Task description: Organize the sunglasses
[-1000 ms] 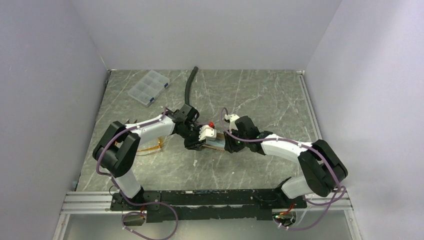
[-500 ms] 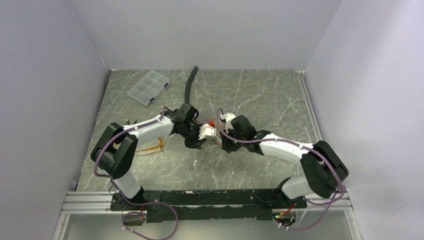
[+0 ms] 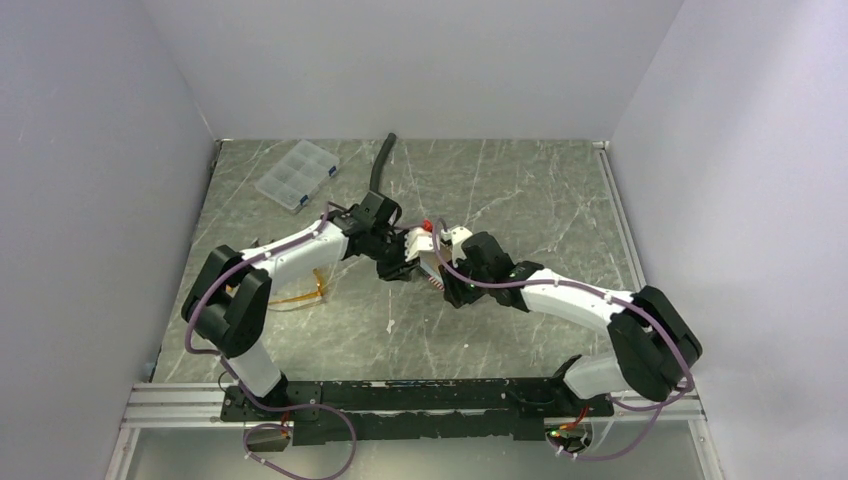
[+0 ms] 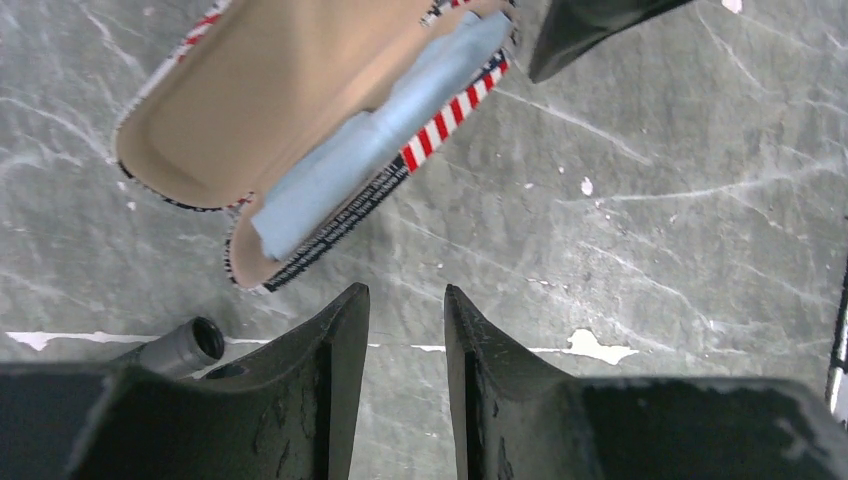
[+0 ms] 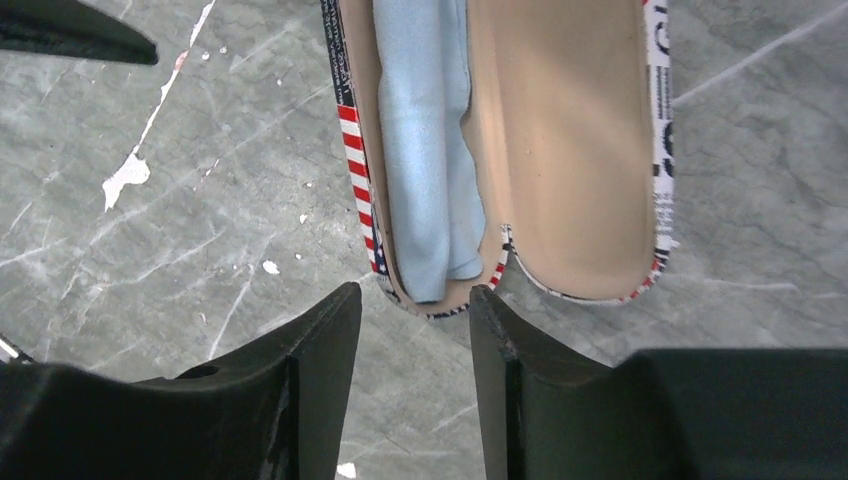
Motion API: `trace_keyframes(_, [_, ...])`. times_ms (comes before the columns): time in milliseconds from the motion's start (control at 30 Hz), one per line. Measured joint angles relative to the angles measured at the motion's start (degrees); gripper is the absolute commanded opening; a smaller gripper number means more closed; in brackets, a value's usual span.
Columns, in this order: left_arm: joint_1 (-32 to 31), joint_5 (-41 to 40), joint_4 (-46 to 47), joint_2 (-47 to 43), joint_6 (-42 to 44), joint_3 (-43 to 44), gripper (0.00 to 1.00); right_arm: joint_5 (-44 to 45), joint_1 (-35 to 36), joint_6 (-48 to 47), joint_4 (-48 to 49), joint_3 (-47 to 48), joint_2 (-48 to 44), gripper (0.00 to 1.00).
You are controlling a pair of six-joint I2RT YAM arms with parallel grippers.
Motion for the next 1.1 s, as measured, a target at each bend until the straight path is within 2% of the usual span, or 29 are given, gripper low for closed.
trace_keyframes(233, [0.02,-3.23,0.94,3.28,-2.54,5.07,0.34,3.28,0.11,-0.2,-3.8,1.64,-5.35,0.55])
trace_keyframes(433, [0.24,-5.73,3.23,6.69,-4.59,7.69,0.34,8.39,-1.88,-0.57,-6.03,5.51,-5.6,0.65])
trace_keyframes(633, [1.79,-6.91,3.8,6.54,-6.4,7.19,0.35,7.78,-7.63,-1.75,-5.64,10.97,-1.16,0.65])
trace_keyframes(767, [2.73,-6.71,3.67,4.28,-6.73,5.42,0.37,4.44,-10.56,-0.85,-4.48,9.29,1.4,0.65])
trace_keyframes(867, [3.43,-6.47,3.67,2.32,-7.08,4.13,0.37,1.44,-11.04,0.09,-3.06,6.27,1.33,0.6])
trace_keyframes(1000, [4.11,-6.43,3.98,1.25,-7.52,3.1,0.38,-1.44,-11.69,0.72,-1.27,3.89,2.21,0.45])
trace_keyframes(1100, [4.37,-6.4,4.09,1.18,-8.15,2.36,0.38,-2.62,-12.87,0.9,0.13,3.65,4.24,0.41])
